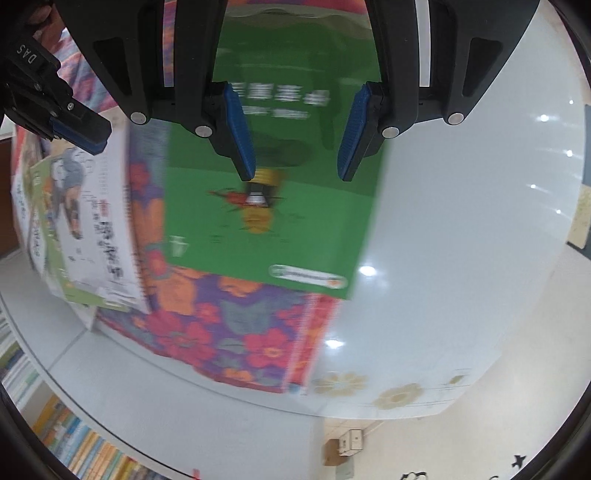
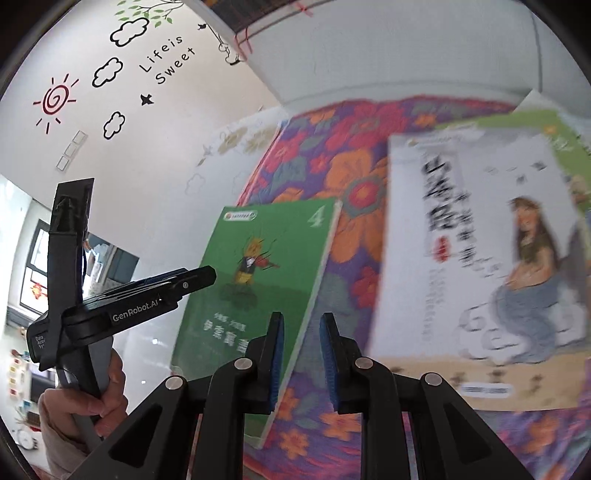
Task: Organize books
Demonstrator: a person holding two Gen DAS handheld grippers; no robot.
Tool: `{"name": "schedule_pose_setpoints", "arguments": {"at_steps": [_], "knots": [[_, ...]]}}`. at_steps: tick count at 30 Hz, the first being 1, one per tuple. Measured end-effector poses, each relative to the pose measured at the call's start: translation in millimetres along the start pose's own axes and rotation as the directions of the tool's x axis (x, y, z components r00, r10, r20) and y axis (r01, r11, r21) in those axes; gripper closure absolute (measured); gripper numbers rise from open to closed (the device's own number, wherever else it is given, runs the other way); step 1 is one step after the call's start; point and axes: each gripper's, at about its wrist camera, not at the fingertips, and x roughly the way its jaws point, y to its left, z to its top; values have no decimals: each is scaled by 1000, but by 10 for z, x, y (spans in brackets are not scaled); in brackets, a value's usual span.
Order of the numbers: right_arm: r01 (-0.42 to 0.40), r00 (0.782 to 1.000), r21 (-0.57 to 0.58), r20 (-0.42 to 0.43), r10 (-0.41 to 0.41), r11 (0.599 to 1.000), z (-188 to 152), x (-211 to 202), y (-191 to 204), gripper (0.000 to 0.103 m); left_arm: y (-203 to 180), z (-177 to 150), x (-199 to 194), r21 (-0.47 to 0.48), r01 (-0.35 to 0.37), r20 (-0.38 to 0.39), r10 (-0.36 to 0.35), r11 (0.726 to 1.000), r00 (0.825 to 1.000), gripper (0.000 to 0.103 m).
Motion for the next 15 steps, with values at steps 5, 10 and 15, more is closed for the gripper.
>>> {"name": "schedule_pose_setpoints", "arguments": {"at_steps": [5, 10, 15], "knots": [[122, 990, 26, 72, -124, 992, -46, -362, -360, 83, -456, -21, 69, 2, 119, -18, -119, 993, 993, 59], [233, 963, 114, 109, -245, 966, -170, -728, -901, 83, -917, -112, 194, 7, 179, -53, -178, 984, 983, 59], [219, 969, 194, 72, -237, 956, -289, -928, -1390, 83, -1200, -249, 353, -2, 138, -93, -138, 990, 986, 59]]}}
